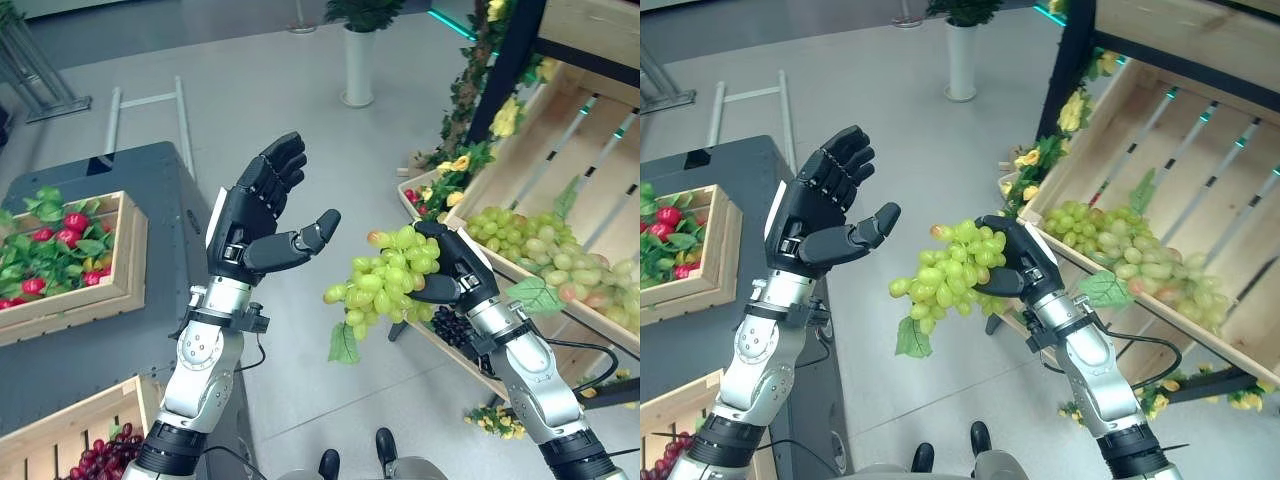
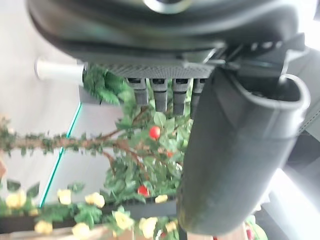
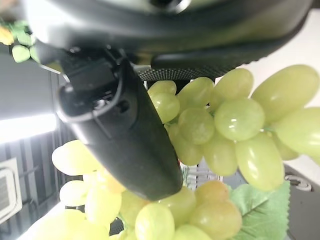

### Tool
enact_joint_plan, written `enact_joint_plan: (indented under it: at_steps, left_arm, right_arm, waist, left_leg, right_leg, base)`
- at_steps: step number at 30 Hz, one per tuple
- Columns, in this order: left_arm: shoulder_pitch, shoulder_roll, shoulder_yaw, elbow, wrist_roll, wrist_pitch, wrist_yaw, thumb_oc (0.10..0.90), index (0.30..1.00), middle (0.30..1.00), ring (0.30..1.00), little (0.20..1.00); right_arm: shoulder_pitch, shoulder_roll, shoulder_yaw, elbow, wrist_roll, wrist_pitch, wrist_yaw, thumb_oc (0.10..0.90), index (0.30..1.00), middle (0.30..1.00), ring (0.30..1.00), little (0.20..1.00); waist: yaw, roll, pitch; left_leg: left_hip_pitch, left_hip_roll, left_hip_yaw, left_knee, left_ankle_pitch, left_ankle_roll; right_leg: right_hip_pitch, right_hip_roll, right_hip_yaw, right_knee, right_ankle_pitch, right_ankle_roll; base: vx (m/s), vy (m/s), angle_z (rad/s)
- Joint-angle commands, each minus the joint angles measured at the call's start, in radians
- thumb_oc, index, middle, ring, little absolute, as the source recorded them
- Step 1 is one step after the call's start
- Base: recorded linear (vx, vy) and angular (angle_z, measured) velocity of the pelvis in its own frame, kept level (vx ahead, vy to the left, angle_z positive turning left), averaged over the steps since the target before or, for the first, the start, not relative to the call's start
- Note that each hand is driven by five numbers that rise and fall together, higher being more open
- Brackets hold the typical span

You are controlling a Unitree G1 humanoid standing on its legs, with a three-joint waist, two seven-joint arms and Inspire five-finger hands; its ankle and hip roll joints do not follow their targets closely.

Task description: Pick up the fruits from the basket on one side to the basket on the other side

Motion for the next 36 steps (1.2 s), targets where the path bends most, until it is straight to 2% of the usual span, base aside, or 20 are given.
enact_joint_plan:
  at_steps: [1, 2, 3, 4, 7, 8, 9, 10, 11, 13, 16, 23, 25, 32, 36]
  left_arm:
    - [-0.067, 0.028, 0.002, -0.031, 0.014, -0.077, 0.003, 0.8, 0.9, 0.9, 0.9, 0.9]
    - [-0.069, 0.028, 0.003, -0.03, 0.012, -0.077, 0.0, 0.8, 0.9, 0.9, 0.9, 0.9]
    - [-0.07, 0.031, 0.01, -0.03, 0.01, -0.075, 0.001, 0.8, 0.9, 0.9, 0.9, 0.9]
    - [-0.07, 0.031, 0.011, -0.03, 0.009, -0.075, 0.0, 0.8, 0.9, 0.9, 0.9, 0.9]
    - [-0.054, 0.036, 0.026, -0.036, -0.006, -0.076, 0.013, 0.8, 0.9, 0.9, 0.9, 0.9]
    - [-0.044, 0.033, 0.035, -0.039, -0.007, -0.075, 0.017, 0.8, 0.9, 0.9, 0.9, 0.9]
    - [-0.042, 0.033, 0.036, -0.04, -0.007, -0.075, 0.017, 0.8, 0.9, 0.9, 0.9, 0.9]
    - [-0.04, 0.035, 0.041, -0.036, -0.006, -0.081, 0.015, 0.8, 0.9, 0.9, 0.9, 0.9]
    - [-0.045, 0.031, 0.045, -0.041, 0.009, -0.08, 0.026, 0.8, 0.9, 0.9, 0.9, 0.9]
    - [-0.05, 0.03, 0.049, -0.035, 0.009, -0.084, 0.027, 0.8, 0.9, 0.9, 0.9, 0.9]
    - [-0.051, 0.03, 0.072, -0.022, -0.002, -0.099, 0.043, 0.8, 0.9, 0.9, 0.9, 0.9]
    - [-0.065, 0.017, 0.069, -0.009, -0.005, -0.13, 0.075, 0.8, 0.9, 0.9, 0.9, 0.9]
    - [-0.075, 0.018, 0.065, -0.008, -0.005, -0.131, 0.084, 0.8, 0.9, 0.9, 0.9, 0.9]
    - [-0.092, 0.013, 0.069, -0.033, 0.008, -0.116, 0.101, 0.8, 0.9, 0.9, 0.9, 0.9]
    - [-0.103, 0.018, 0.074, -0.026, 0.016, -0.128, 0.164, 0.8, 0.9, 0.9, 0.9, 0.9]
  right_arm:
    - [-0.065, 0.036, -0.046, -0.095, 0.137, -0.148, 0.045, 0.4, 0.3, 0.3, 0.3, 0.3]
    - [-0.069, 0.036, -0.045, -0.093, 0.135, -0.147, 0.045, 0.4, 0.3, 0.3, 0.3, 0.3]
    - [-0.087, 0.037, -0.032, -0.081, 0.138, -0.149, 0.051, 0.4, 0.3, 0.3, 0.3, 0.3]
    - [-0.091, 0.037, -0.03, -0.08, 0.14, -0.15, 0.052, 0.4, 0.3, 0.3, 0.3, 0.3]
    - [-0.095, 0.037, -0.018, -0.084, 0.171, -0.151, 0.074, 0.4, 0.3, 0.3, 0.3, 0.3]
    - [-0.088, 0.046, -0.017, -0.089, 0.186, -0.152, 0.101, 0.4, 0.3, 0.3, 0.3, 0.3]
    - [-0.086, 0.048, -0.017, -0.091, 0.192, -0.152, 0.108, 0.4, 0.3, 0.3, 0.3, 0.3]
    - [-0.091, 0.048, -0.018, -0.097, 0.219, -0.146, 0.122, 0.4, 0.3, 0.3, 0.3, 0.3]
    - [-0.121, 0.057, -0.015, -0.106, 0.241, -0.131, 0.124, 0.4, 0.3, 0.3, 0.3, 0.3]
    - [-0.15, 0.061, -0.014, -0.114, 0.266, -0.105, 0.127, 0.4, 0.3, 0.3, 0.3, 0.3]
    - [-0.189, 0.048, -0.029, -0.15, 0.336, -0.002, 0.142, 0.4, 0.3, 0.3, 0.3, 0.3]
    - [-0.228, 0.005, -0.068, -0.235, 0.619, 0.139, 0.246, 0.4, 0.3, 0.3, 0.3, 0.3]
    - [-0.238, -0.007, -0.082, -0.26, 0.667, 0.144, 0.268, 0.4, 0.3, 0.3, 0.3, 0.3]
    - [-0.279, 0.017, -0.127, -0.286, 0.751, 0.136, 0.18, 0.4, 0.3, 0.3, 0.3, 0.3]
    - [-0.323, 0.035, -0.164, -0.288, 0.717, 0.071, 0.017, 0.4, 0.3, 0.3, 0.3, 0.3]
  waist:
    - [-0.005, -0.007, -0.088]
    - [-0.003, -0.007, -0.086]
    - [0.006, -0.002, -0.08]
    - [0.007, -0.002, -0.08]
    - [0.027, -0.006, -0.08]
    - [0.046, -0.014, -0.09]
    - [0.05, -0.016, -0.092]
    - [0.063, -0.018, -0.099]
    - [0.077, -0.024, -0.106]
    - [0.075, -0.027, -0.107]
    - [0.07, -0.035, -0.12]
    - [0.036, -0.059, -0.138]
    - [0.03, -0.062, -0.143]
    - [0.021, -0.06, -0.155]
    - [0.019, -0.054, -0.166]
  left_leg:
    - [-0.092, -0.009, 0.017, 0.031, -0.015, -0.016]
    - [-0.097, -0.007, 0.025, 0.034, -0.011, -0.015]
    - [-0.099, -0.004, 0.039, 0.043, -0.014, -0.009]
    - [-0.102, -0.005, 0.041, 0.046, -0.015, -0.008]
    - [-0.123, -0.007, 0.055, 0.068, -0.018, 0.002]
    - [-0.132, -0.006, 0.058, 0.067, -0.016, -0.002]
    - [-0.132, -0.005, 0.058, 0.065, -0.015, -0.003]
    - [-0.136, 0.004, 0.061, 0.057, -0.011, -0.015]
    - [-0.137, 0.019, 0.067, 0.037, -0.01, -0.032]
    - [-0.127, 0.028, 0.073, 0.02, -0.012, -0.038]
    - [-0.118, 0.065, 0.101, 0.0, -0.014, -0.063]
    - [-0.11, 0.141, 0.135, 0.0, 0.002, -0.101]
    - [-0.113, 0.15, 0.13, 0.0, 0.007, -0.11]
    - [-0.113, 0.164, 0.117, 0.0, 0.016, -0.122]
    - [-0.106, 0.166, 0.112, 0.0, 0.01, -0.126]
  right_leg:
    - [0.018, -0.07, -0.128, 0.068, -0.017, 0.035]
    - [0.01, -0.069, -0.132, 0.077, -0.016, 0.034]
    - [-0.001, -0.059, -0.166, 0.172, -0.061, 0.027]
    - [-0.006, -0.059, -0.17, 0.19, -0.069, 0.026]
    - [-0.023, -0.083, -0.205, 0.304, -0.062, 0.023]
    - [0.005, -0.124, -0.24, 0.235, -0.04, 0.017]
    - [0.014, -0.132, -0.248, 0.214, -0.034, 0.016]
    - [0.041, -0.158, -0.276, 0.14, -0.037, 0.012]
    - [0.059, -0.194, -0.29, 0.036, 0.007, 0.024]
    - [0.062, -0.193, -0.262, -0.012, 0.03, 0.036]
    - [0.089, -0.177, -0.266, -0.083, 0.024, 0.056]
    - [0.108, -0.123, -0.252, -0.105, 0.004, 0.027]
    - [0.109, -0.114, -0.255, -0.105, -0.001, 0.02]
    - [0.107, -0.108, -0.252, -0.105, 0.001, 0.011]
    - [0.115, -0.113, -0.252, -0.105, -0.002, 0.014]
  base:
    - [-0.05, 0.054, -0.56]
    - [-0.09, 0.077, -0.82]
    - [-0.08, 0.033, -0.71]
    - [-0.08, 0.019, -0.85]
    - [-0.07, -0.049, -0.54]
    - [-0.03, -0.102, -0.44]
    - [-0.03, -0.145, -0.44]
    - [-0.08, -0.205, -0.49]
    - [-0.08, -0.257, -0.68]
    - [-0.04, -0.204, -0.8]
    - [-0.02, -0.219, -0.67]
    - [0.0, -0.196, -0.14]
    - [0.0, -0.105, -0.01]
    - [0.03, -0.026, 0.0]
    - [0.06, 0.029, 0.0]
